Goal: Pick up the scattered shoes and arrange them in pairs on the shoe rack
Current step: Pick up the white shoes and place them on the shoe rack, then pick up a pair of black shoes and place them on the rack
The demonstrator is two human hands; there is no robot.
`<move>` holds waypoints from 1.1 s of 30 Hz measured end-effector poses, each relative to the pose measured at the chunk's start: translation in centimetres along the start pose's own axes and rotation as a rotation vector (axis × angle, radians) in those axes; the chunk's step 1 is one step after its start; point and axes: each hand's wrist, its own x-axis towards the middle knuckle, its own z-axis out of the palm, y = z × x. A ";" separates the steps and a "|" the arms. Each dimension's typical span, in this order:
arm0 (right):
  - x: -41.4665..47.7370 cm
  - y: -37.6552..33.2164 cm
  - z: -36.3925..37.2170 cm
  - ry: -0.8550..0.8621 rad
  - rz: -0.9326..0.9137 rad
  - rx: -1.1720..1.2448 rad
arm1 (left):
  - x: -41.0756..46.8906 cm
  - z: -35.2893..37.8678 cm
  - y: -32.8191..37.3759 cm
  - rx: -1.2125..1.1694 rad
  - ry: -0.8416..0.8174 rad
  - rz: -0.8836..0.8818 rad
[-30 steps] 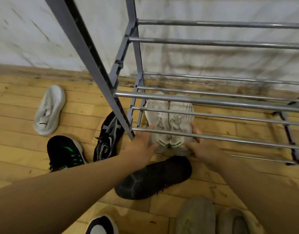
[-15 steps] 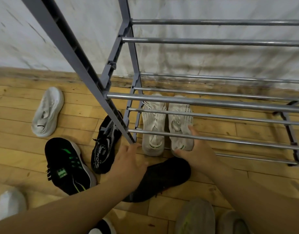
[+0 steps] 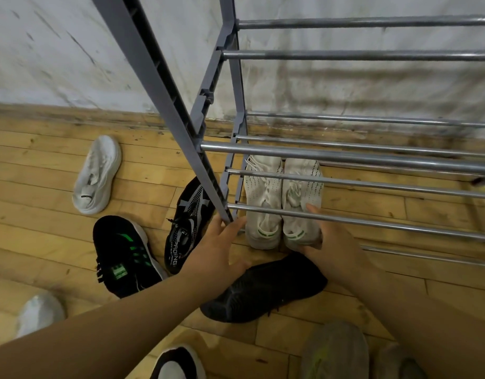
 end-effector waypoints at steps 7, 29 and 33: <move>-0.5 -0.9 0.0 -0.008 0.019 0.049 | 0.3 -0.2 -0.2 -0.050 -0.068 0.001; -10.0 2.1 0.0 -0.277 0.231 -0.147 | -7.5 1.5 -6.9 -0.197 -0.391 -0.106; -10.3 2.0 1.4 -0.189 0.346 -0.082 | -8.3 1.7 -6.5 -0.271 -0.282 -0.230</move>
